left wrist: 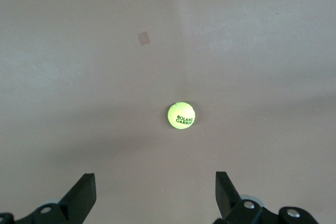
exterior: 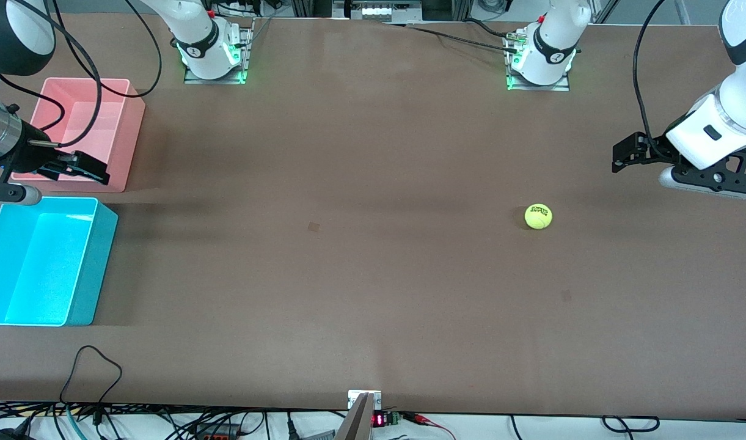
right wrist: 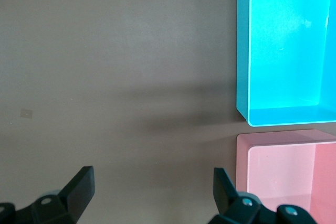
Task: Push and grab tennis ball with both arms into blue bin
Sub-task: 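Move the left gripper down toward the tennis ball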
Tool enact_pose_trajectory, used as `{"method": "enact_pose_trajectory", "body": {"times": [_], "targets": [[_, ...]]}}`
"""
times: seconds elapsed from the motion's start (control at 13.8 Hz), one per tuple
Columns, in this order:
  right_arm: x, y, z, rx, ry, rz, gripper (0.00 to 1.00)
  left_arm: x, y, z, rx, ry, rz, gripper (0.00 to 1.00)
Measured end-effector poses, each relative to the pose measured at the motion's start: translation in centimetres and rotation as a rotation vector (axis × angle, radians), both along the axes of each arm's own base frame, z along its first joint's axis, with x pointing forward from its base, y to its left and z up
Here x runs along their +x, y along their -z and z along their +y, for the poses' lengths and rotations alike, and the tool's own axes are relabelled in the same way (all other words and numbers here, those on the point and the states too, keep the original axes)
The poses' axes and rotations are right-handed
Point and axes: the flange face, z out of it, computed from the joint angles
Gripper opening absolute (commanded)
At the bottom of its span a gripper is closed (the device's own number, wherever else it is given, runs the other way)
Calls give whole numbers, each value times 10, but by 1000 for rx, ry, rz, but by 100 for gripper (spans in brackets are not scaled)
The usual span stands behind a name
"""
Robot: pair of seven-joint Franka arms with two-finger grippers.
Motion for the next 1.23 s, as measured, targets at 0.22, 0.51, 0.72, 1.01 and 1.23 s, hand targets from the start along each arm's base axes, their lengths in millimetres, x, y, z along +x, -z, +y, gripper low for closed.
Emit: {"method": "enact_pose_trajectory", "body": {"times": [0.22,0.51,0.72,1.01,1.23], "targets": [[0,0,0,0,0,0,100,0,0,1,0,-2,1,100],[0,0,0,0,0,0,100,1,3,2,0,-3,5,100],[0,0,0,0,0,-2,100,2,5,2,0,-5,9,100],[0,0,0,0,0,-4,100,2,21,19,1,-32,77,100],[0,0,0,1,0,-4,100,0,32,19,2,-30,131,32]]}}
